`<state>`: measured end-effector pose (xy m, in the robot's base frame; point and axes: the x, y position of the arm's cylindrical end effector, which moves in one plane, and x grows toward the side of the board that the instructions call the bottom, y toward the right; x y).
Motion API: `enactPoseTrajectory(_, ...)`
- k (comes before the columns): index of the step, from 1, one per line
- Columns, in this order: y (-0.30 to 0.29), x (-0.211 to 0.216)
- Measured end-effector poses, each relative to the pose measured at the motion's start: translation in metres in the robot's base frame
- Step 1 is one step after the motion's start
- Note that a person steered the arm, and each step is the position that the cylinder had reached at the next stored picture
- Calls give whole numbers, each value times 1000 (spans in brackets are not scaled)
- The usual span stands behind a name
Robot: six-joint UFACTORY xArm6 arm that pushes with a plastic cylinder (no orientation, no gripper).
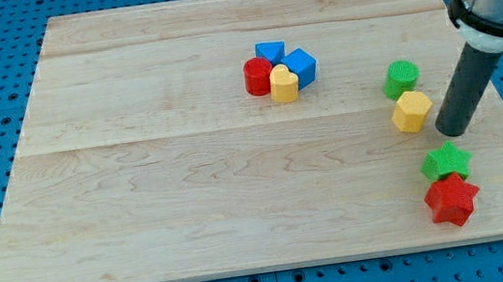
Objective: Push yellow hexagon towards the yellow heart
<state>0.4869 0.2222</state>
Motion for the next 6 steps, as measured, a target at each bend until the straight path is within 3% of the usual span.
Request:
enactPoseTrajectory(1,-25,-21)
enactPoseTrajectory(2,-97,-55)
enactPoseTrajectory(4,-102,-64)
enactPoseTrajectory(5,-77,-12)
enactPoseTrajectory(6,5,-5)
